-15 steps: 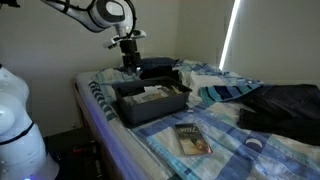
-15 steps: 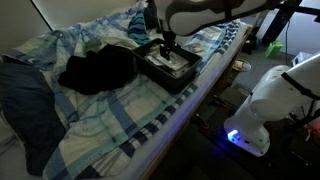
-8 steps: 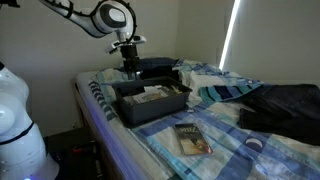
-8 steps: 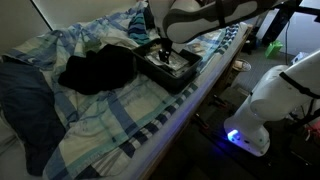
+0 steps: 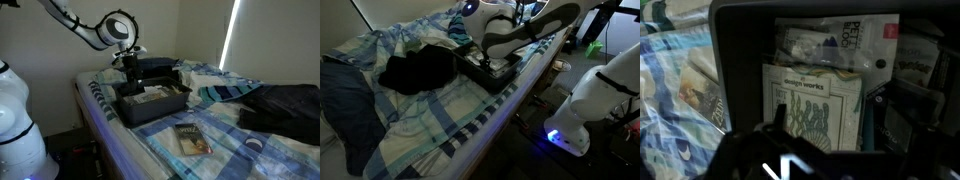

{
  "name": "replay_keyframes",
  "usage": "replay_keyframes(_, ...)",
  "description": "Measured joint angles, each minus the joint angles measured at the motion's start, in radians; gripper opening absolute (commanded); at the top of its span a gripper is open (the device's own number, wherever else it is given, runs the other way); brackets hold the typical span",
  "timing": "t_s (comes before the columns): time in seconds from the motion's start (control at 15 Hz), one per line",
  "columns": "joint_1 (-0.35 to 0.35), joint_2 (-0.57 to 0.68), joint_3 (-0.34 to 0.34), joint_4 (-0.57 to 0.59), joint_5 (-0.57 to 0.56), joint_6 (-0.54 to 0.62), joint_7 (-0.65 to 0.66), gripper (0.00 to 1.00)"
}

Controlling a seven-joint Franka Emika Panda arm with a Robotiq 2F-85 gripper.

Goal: Take the package out of the box

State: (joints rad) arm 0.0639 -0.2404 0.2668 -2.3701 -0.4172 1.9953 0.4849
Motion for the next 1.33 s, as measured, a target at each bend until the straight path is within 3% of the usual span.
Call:
replay_keyframes(0.93, 0.012, 0.089, -0.008, -0.005, -0.096, 0.000, 0.106, 1.00)
replay_keyframes(1.33, 0.011, 0.089, -0.042, 0.004, -0.139, 0.000, 0.134, 1.00)
